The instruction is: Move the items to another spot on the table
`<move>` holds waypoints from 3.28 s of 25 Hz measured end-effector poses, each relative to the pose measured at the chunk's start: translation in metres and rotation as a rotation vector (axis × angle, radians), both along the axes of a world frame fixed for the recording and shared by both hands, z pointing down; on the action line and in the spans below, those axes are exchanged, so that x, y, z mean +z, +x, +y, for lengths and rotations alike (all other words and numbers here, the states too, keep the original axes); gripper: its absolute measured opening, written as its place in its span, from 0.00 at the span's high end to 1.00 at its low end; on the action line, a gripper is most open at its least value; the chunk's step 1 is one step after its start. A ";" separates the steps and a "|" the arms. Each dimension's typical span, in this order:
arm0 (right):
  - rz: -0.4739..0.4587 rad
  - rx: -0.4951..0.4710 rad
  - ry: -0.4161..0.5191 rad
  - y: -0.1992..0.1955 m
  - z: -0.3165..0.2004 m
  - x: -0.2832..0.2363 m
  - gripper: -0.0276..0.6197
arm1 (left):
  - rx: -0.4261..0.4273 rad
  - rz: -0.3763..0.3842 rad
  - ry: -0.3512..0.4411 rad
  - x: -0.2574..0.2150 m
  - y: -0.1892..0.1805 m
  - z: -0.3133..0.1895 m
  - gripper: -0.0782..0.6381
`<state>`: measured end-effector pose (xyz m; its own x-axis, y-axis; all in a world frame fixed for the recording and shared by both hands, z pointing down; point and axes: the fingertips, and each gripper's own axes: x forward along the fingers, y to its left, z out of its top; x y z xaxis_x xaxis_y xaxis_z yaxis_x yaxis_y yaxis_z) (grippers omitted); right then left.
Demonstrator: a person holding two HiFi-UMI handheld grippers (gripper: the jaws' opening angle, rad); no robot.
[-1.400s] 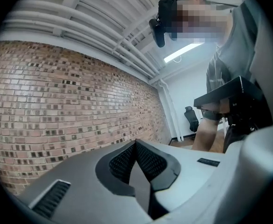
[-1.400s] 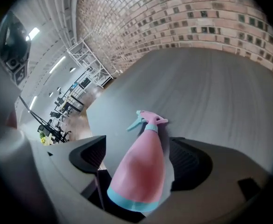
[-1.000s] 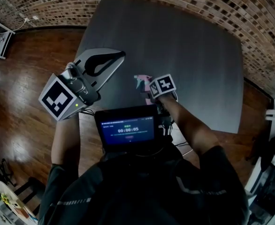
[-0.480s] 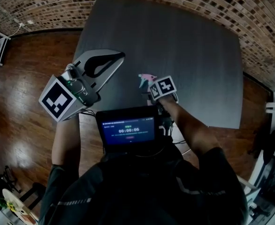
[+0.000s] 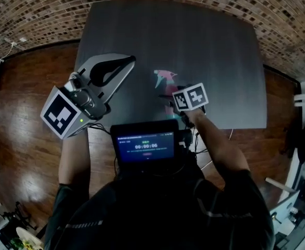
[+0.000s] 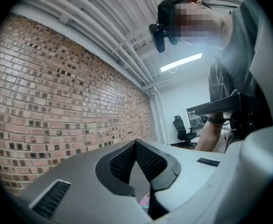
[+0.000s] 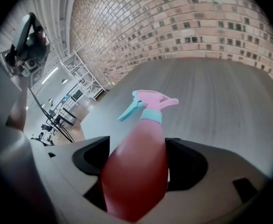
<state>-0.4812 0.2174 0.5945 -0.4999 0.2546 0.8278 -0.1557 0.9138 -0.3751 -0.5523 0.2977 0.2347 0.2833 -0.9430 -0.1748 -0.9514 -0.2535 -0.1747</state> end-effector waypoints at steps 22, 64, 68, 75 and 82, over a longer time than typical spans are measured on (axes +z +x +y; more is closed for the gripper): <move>-0.378 0.322 0.157 0.213 -0.110 -0.149 0.37 | 0.337 -0.083 0.015 -0.028 0.228 -0.119 0.90; -0.437 0.802 0.336 0.650 -0.354 -0.171 0.37 | 0.795 -0.067 -0.007 -0.010 0.622 -0.377 0.90; -0.435 0.761 0.326 0.650 -0.396 -0.176 0.37 | 0.777 -0.061 0.018 -0.015 0.627 -0.414 0.90; -0.420 0.647 0.302 0.622 -0.496 -0.190 0.37 | 0.680 -0.026 0.003 -0.022 0.601 -0.503 0.90; -0.457 0.557 0.328 0.602 -0.526 -0.183 0.37 | 0.599 -0.046 0.011 -0.002 0.587 -0.510 0.90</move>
<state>0.1203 -0.3086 0.4112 -0.7904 -0.3548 0.4993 -0.5185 0.8215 -0.2371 0.0344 -0.2120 0.2330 0.7723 -0.6151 -0.1590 -0.6351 -0.7411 -0.2178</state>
